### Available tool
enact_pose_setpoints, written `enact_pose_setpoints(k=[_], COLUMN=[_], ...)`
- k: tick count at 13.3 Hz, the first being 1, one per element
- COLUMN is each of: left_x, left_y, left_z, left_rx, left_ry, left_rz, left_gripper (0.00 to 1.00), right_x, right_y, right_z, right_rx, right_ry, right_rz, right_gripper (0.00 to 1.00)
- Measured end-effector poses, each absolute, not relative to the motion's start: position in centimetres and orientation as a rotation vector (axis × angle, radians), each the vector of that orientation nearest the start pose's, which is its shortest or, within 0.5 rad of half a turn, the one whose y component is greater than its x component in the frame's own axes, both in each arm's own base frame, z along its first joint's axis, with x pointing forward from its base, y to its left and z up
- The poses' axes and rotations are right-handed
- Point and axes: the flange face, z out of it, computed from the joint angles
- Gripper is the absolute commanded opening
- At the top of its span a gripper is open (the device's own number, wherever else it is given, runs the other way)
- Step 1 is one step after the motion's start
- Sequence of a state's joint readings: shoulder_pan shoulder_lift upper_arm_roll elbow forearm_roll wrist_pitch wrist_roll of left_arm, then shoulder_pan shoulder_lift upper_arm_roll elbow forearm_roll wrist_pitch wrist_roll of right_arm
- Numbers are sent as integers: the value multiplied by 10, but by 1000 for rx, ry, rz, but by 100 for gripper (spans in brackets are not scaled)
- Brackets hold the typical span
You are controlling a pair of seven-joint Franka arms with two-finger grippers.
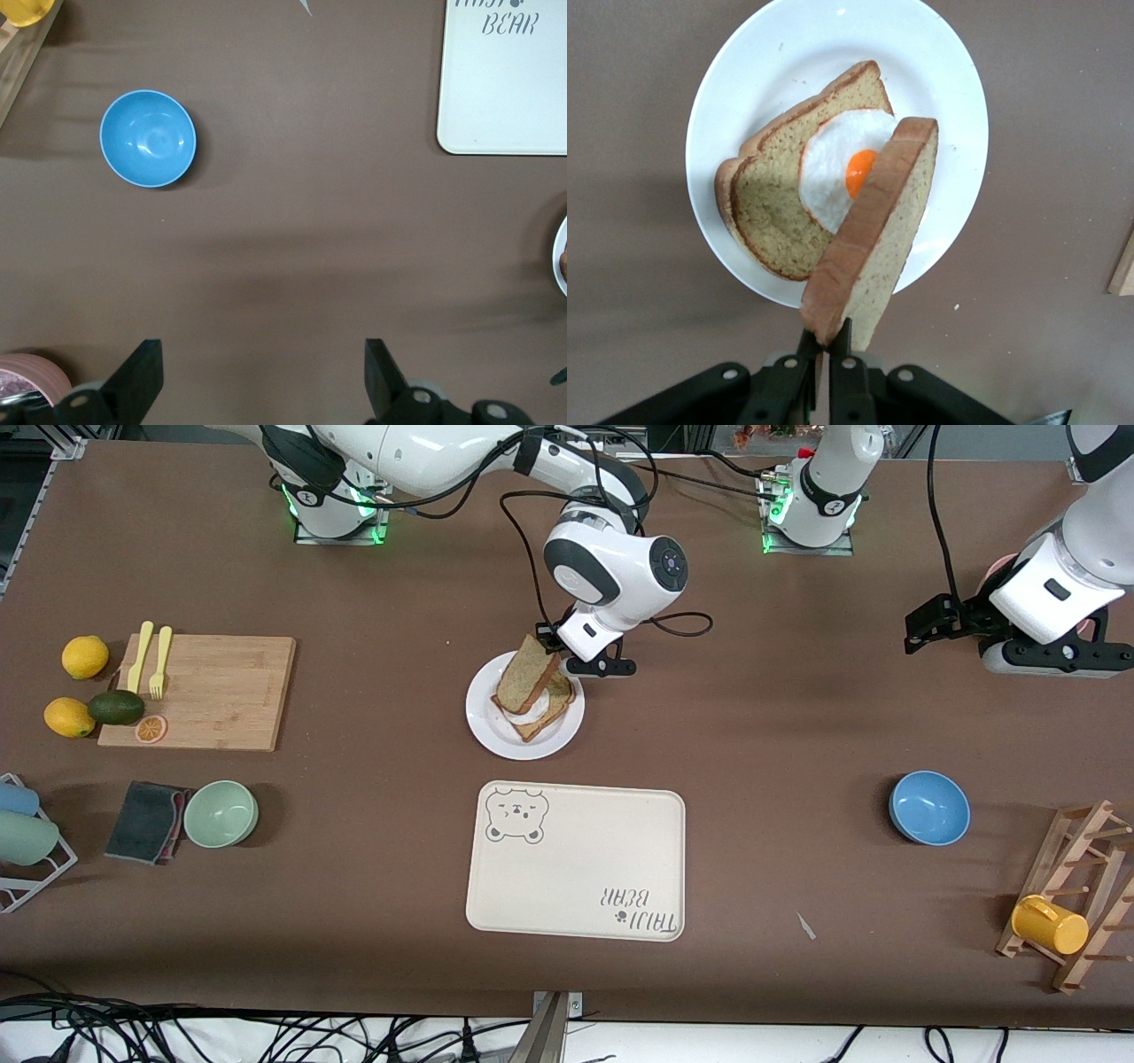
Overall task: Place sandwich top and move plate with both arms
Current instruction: 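Carry the bread slice with the right gripper onto the egg toast, then release the bread and raise the right gripper while the left gripper reaches out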
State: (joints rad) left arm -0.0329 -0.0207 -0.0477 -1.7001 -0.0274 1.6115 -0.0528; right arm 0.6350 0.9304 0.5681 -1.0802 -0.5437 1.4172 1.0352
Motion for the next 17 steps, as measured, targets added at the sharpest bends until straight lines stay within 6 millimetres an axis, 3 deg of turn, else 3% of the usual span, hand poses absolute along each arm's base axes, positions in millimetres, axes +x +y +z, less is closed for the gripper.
enact_pose_setpoints(k=[1,2,4,6,8,10,12,14,16,17], left_x=[545,545,545,545,545,545,545,545,545,545], left_y=[-47,-47,-47,-47,-47,-47,-47,-47,-48,-50], left_z=[578,578,578,578,578,578,578,578,578,578], left_rx=[-3161,-3161,-3161,-3161,-3161,-3161,-3161,-3161,-3161,-3163], left_ry=[41,41,41,41,41,41,41,41,44,49], left_rz=[110,110,110,110,110,110,110,110,111,114], left_gripper=[100,100,100,100,100,100,100,100,100,100], right_x=[423,426,437,447,449,450,466,488,500,505], right_y=[573,570,563,560,560,561,552,527,482,451], right_z=[281,280,274,264,262,267,295,354,407,424], right_rx=[-3580,-3584,-3595,-3583,-3570,-3547,-3487,-3405,-3344,-3306], right_ry=[-222,-210,-172,-143,-132,-110,0,43,74,75], right_rz=[280,279,268,250,264,291,310,224,87,45], right_gripper=[0,15,35,75,80,99,99,99,99,99])
